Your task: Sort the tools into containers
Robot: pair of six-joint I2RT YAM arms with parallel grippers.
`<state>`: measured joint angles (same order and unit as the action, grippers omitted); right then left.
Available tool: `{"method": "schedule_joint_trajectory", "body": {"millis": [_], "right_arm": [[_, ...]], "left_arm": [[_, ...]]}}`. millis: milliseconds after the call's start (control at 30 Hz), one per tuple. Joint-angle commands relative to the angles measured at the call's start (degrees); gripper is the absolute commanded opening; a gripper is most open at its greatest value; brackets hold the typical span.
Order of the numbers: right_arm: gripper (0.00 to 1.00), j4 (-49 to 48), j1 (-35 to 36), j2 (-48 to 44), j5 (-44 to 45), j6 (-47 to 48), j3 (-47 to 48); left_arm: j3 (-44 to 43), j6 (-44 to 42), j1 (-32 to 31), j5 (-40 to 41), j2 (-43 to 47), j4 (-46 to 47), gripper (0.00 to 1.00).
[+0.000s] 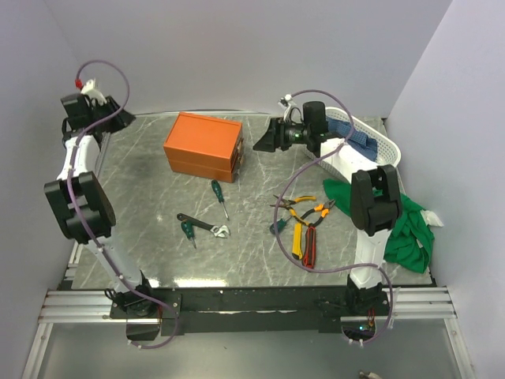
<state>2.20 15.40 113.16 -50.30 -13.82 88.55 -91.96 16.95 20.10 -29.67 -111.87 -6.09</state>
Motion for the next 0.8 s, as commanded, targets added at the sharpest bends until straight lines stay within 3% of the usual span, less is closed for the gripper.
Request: {"method": "schedule_joint_trajectory", "body": {"millis": [0, 67, 100, 233, 400, 500, 767], "right_arm": [[0.8, -6.0, 0.1, 2.3, -5.3, -7.9, 0.3], [0.8, -9.6, 0.0, 3.2, -5.9, -10.5, -0.6], [0.8, -9.8, 0.0, 4.6, -6.1, -11.9, 0.0], [0.78, -14.8, -0.3, 8.4, -6.3, -17.5, 1.2], [0.75, -21.4, 0.2, 13.0, -4.6, -28.2, 4.5], [0.74, -24.5, 0.6, 16.1, -4.1, -31.9, 6.4], [0.71, -29.4, 1.7, 20.9, -6.3, -35.3, 10.1]], "left_arm": [[-2.1, 1.7, -2.9, -17.3, 5.7, -0.6, 0.29], [-0.9, 4.1, -4.2, -20.3, 6.9, 0.5, 0.24], [0.8, 4.8, -5.8, -20.7, 7.2, 2.1, 0.16], [2.4, 7.4, -9.9, -19.3, 7.9, 5.6, 0.01], [4.3, 1.4, -16.6, -15.4, 9.0, 1.8, 0.01], [6.8, 3.6, -16.9, -16.1, 7.6, 2.7, 0.01], [7.2, -1.0, -17.3, -11.4, 4.0, -1.7, 0.01]]}}
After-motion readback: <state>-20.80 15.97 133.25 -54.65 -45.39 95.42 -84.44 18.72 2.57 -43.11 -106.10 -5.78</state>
